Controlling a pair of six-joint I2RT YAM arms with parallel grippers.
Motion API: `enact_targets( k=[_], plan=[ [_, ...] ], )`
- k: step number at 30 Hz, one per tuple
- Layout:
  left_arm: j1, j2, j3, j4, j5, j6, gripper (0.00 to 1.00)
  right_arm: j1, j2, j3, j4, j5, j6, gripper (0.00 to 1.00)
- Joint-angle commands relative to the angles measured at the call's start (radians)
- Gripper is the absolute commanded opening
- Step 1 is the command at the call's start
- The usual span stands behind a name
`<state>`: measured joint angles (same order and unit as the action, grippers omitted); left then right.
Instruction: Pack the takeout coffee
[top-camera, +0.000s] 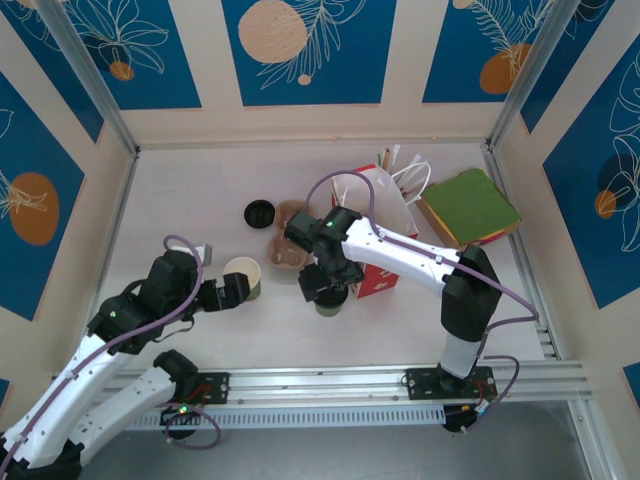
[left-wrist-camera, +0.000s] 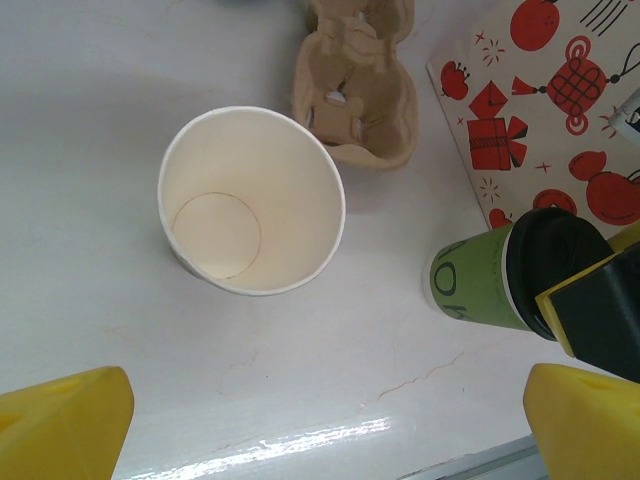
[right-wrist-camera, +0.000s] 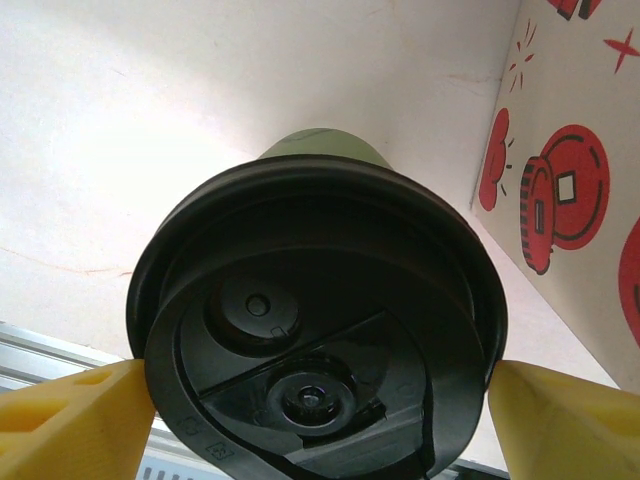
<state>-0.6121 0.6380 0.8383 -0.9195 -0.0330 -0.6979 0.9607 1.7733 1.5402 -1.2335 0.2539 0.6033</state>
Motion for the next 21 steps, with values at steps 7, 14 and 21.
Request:
enact_targets(
  k=[7, 14, 21],
  plan=[
    [-0.006, -0.011, 0.015, -0.002, 0.012, 0.018, 1.00, 0.003, 0.012, -0.025, -0.006, -0.019, 0.010, 0.86],
    [-0.007, -0.017, 0.018, -0.010, 0.010, 0.021, 1.00, -0.001, 0.015, -0.006, -0.012, -0.015, 0.008, 0.86],
    [-0.006, -0.020, 0.016, -0.012, 0.010, 0.024, 1.00, 0.000, 0.020, 0.026, -0.021, -0.024, 0.006, 0.85]
  ],
)
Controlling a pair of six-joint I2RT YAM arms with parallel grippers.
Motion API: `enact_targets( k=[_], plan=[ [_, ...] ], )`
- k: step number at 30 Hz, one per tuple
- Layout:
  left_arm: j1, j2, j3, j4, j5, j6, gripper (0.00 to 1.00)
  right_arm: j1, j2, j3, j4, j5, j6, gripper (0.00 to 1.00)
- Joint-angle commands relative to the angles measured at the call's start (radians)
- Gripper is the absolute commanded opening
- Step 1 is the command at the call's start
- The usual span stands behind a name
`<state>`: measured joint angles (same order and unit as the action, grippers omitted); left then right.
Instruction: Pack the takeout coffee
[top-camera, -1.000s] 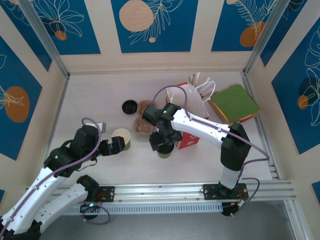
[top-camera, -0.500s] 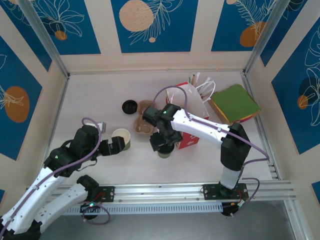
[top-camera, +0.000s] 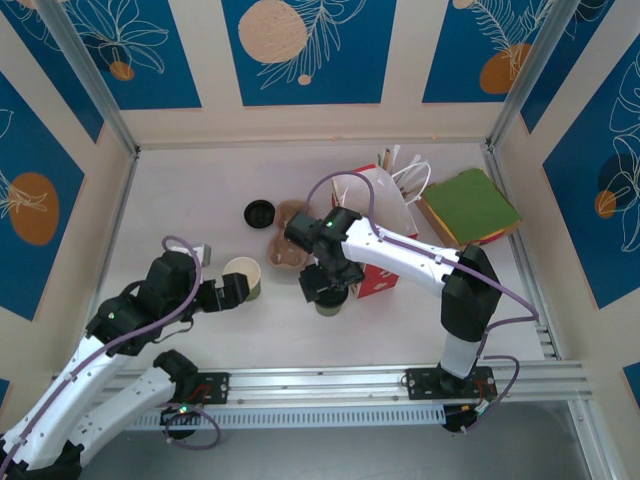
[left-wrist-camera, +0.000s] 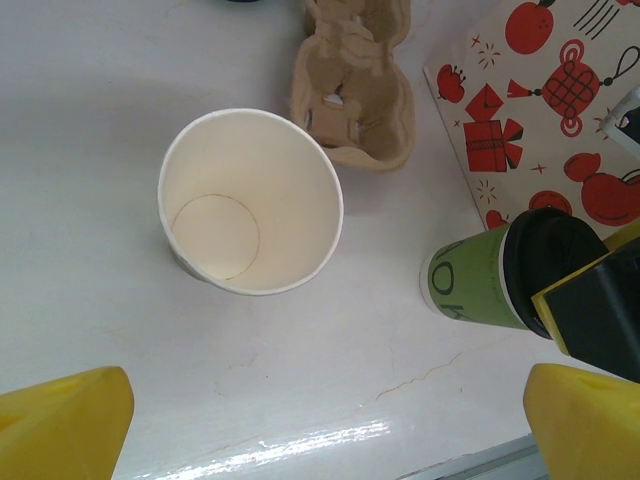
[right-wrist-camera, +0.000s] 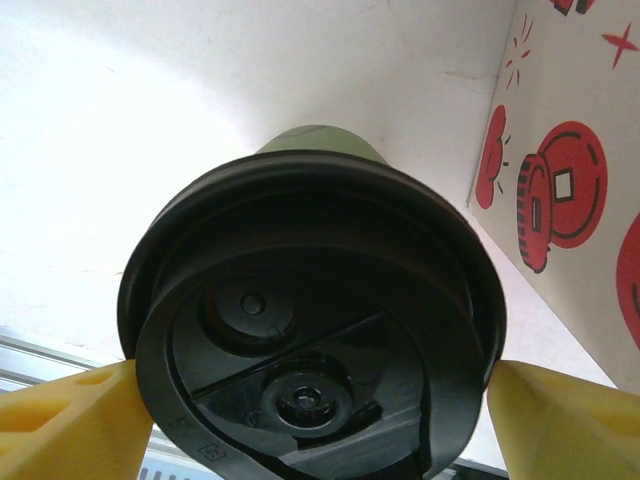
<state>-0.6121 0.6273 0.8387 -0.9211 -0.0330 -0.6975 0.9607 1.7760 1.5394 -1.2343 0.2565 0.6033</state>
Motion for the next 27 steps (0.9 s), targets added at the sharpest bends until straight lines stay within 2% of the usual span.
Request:
enact_targets(
  k=[1, 9, 27],
  plan=[
    [-0.007, -0.009, 0.016, -0.012, 0.009, 0.024, 1.00, -0.001, 0.017, 0.029, -0.021, -0.028, 0.008, 0.86],
    [-0.007, -0.009, 0.013, -0.009, 0.010, 0.025, 1.00, -0.003, 0.021, 0.039, -0.028, -0.030, 0.007, 0.85],
    [-0.006, -0.006, 0.014, -0.007, 0.012, 0.024, 1.00, -0.004, 0.033, 0.026, -0.011, -0.042, 0.002, 0.76]
  ],
)
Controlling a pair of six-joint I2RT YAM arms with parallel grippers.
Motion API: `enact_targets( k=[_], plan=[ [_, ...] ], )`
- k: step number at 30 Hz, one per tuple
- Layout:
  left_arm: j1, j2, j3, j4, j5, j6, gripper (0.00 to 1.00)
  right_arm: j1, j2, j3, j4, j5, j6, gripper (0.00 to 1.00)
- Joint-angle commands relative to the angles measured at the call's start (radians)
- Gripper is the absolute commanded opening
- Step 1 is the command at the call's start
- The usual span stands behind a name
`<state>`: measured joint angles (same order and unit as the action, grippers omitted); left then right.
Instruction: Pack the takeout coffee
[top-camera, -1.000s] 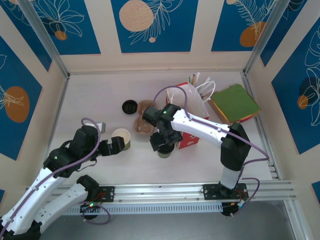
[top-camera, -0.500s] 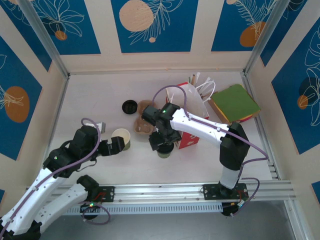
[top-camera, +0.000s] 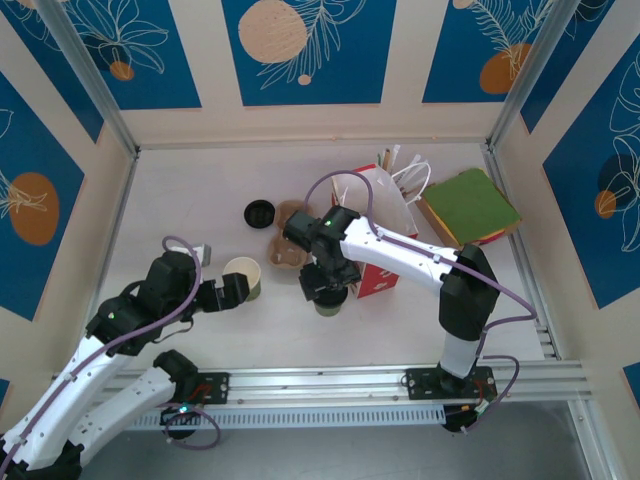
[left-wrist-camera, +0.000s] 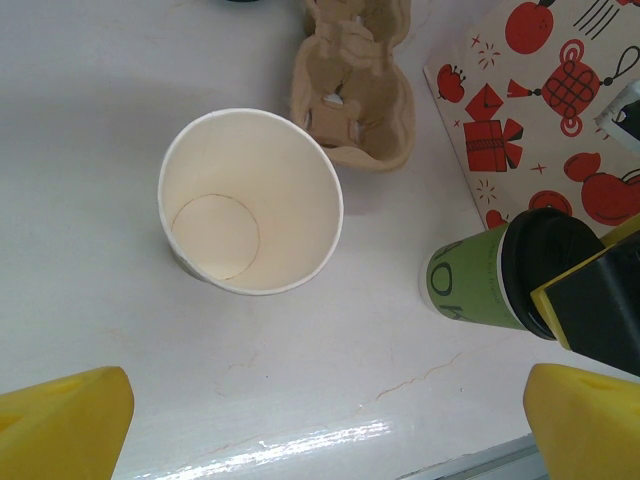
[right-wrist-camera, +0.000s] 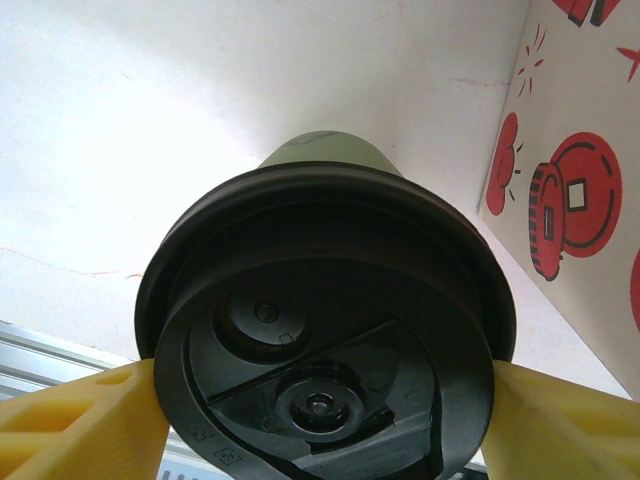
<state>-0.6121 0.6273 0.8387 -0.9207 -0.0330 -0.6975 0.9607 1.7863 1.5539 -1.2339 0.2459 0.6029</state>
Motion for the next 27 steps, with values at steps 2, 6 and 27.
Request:
enact_targets(
  k=[2, 6, 27],
  plan=[
    [-0.006, -0.006, 0.014, -0.006, 0.013, 0.024, 1.00, -0.004, 0.022, 0.012, -0.010, -0.034, 0.000, 0.75],
    [-0.006, -0.006, 0.014, -0.007, 0.012, 0.024, 1.00, -0.004, 0.023, 0.004, -0.008, -0.034, 0.000, 0.74],
    [-0.006, -0.011, 0.011, -0.015, 0.010, 0.024, 1.00, 0.001, 0.027, -0.038, 0.016, -0.051, 0.011, 0.76]
  ],
)
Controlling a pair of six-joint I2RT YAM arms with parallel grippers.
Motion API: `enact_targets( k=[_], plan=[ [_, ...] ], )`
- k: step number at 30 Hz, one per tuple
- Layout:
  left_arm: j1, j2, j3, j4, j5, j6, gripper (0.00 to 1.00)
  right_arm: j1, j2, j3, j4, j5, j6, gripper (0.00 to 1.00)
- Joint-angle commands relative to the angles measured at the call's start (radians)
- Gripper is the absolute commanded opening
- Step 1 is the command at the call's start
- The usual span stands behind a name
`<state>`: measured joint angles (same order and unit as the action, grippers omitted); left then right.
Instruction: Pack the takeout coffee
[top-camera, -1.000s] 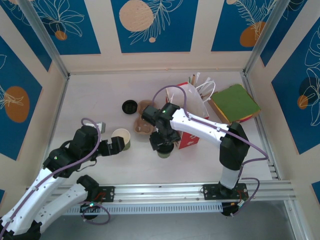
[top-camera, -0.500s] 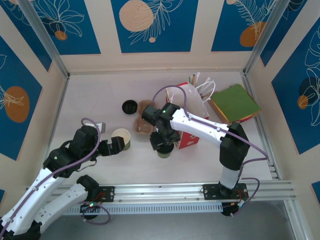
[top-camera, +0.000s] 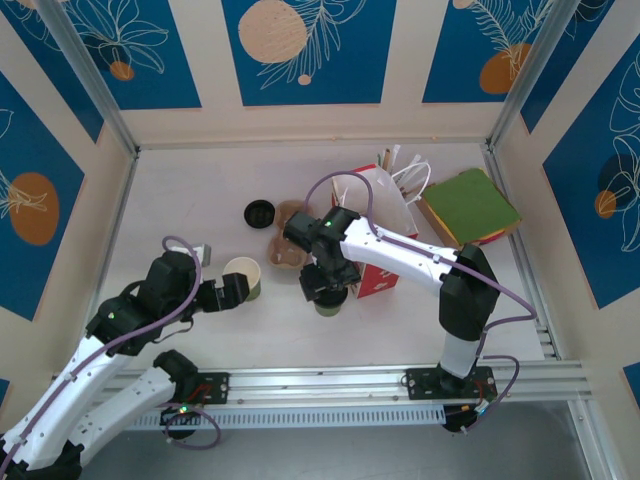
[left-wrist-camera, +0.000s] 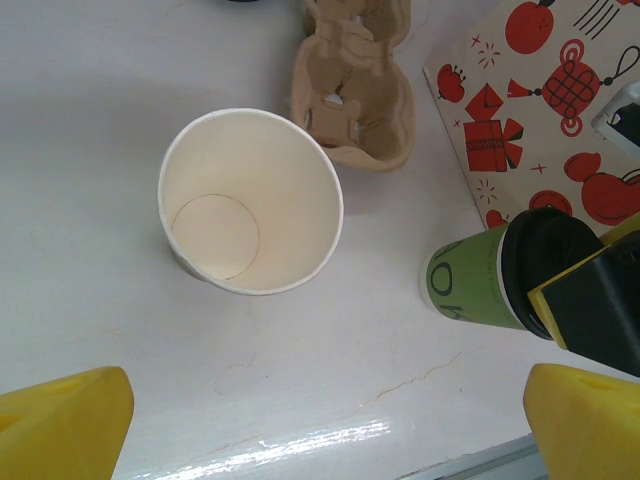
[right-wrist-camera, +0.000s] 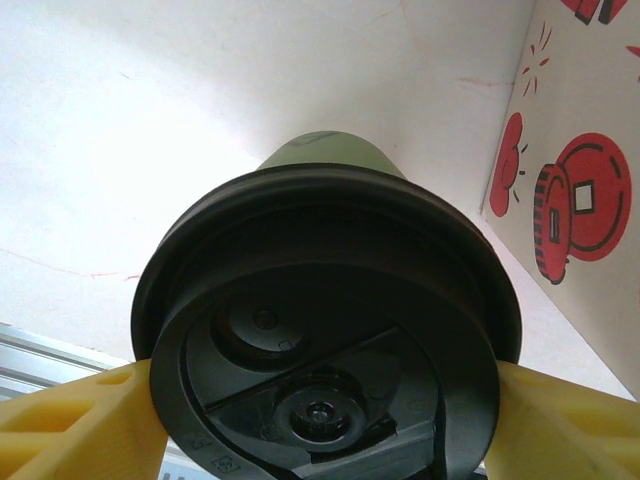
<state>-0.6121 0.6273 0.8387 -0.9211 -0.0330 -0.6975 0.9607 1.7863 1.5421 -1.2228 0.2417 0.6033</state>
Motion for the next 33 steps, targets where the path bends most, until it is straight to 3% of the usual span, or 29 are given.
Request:
enact_targets(
  k=[1, 15, 26, 28, 33],
  plan=[
    [-0.007, -0.013, 0.011, -0.015, 0.010, 0.024, 1.00, 0.001, 0.028, -0.028, 0.005, -0.047, 0.011, 0.76],
    [-0.005, -0.011, 0.012, -0.010, 0.010, 0.025, 1.00, 0.001, 0.041, -0.020, 0.005, -0.047, 0.001, 0.76],
    [-0.007, -0.006, 0.020, -0.010, 0.007, 0.026, 1.00, 0.003, 0.035, -0.001, -0.003, -0.041, 0.000, 0.70],
    [-0.006, -0.006, 0.018, -0.008, 0.006, 0.025, 1.00, 0.003, 0.033, 0.001, 0.000, -0.046, -0.006, 0.64],
    [-0.006, -0.006, 0.019, -0.011, 0.009, 0.024, 1.00, 0.005, 0.038, 0.001, -0.001, -0.047, -0.003, 0.65]
  ],
)
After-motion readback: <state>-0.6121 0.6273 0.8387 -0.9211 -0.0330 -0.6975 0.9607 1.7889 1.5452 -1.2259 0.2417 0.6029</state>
